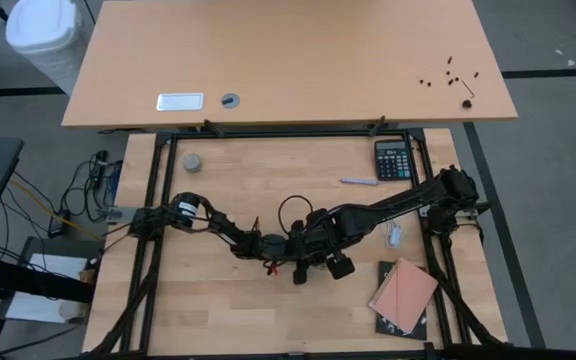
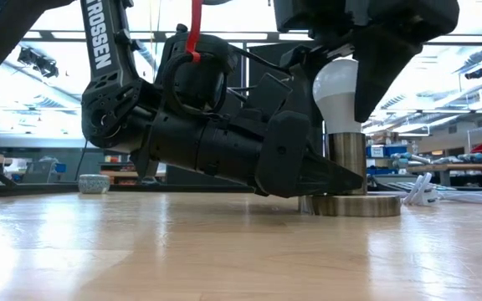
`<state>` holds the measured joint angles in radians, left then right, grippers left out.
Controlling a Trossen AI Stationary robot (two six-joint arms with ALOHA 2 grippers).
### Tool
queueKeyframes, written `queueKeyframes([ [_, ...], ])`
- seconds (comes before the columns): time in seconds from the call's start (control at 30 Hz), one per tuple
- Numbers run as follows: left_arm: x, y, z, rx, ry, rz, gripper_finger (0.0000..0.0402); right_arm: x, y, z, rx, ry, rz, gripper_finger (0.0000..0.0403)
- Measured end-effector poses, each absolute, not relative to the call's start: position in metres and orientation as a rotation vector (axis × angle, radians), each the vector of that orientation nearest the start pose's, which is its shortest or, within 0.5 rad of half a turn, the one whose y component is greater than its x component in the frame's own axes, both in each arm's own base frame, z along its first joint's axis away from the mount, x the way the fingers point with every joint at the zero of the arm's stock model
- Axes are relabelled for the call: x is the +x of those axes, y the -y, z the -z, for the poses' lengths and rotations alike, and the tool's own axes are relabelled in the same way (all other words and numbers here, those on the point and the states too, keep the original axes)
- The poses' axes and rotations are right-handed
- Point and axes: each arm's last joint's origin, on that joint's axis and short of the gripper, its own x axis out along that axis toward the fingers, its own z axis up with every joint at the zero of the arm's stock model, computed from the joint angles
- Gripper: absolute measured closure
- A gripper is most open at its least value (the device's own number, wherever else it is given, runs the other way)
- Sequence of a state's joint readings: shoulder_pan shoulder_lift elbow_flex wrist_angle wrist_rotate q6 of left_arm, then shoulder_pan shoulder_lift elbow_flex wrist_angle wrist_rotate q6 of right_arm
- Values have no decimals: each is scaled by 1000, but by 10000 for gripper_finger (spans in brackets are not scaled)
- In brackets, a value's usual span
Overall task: Screw lightbulb
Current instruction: Insert the lightbulb into the bronze lamp socket
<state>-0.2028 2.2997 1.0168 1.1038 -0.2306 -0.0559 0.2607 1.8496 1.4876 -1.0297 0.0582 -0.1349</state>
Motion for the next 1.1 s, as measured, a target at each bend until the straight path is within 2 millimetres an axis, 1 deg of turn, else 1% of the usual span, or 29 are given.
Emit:
queueKeyframes([
  [0.13, 410, 78, -65, -17, -174, -32, 208, 350, -90, -232, -331, -1354, -259, 93],
  [0.2, 410, 78, -65, -18, -174, -33, 208, 350, -89, -232, -327, -1354, -256, 97],
  [0.37, 410, 78, -65, -18, -173, -33, 208, 352, -89, -230, -325, -1346, -254, 99],
  [0.57, 410, 78, -65, -17, -175, -33, 208, 356, -90, -220, -329, -1377, -255, 108],
  [1.1, 410, 78, -65, -18, -175, -34, 208, 357, -87, -219, -349, -1378, -262, 111],
])
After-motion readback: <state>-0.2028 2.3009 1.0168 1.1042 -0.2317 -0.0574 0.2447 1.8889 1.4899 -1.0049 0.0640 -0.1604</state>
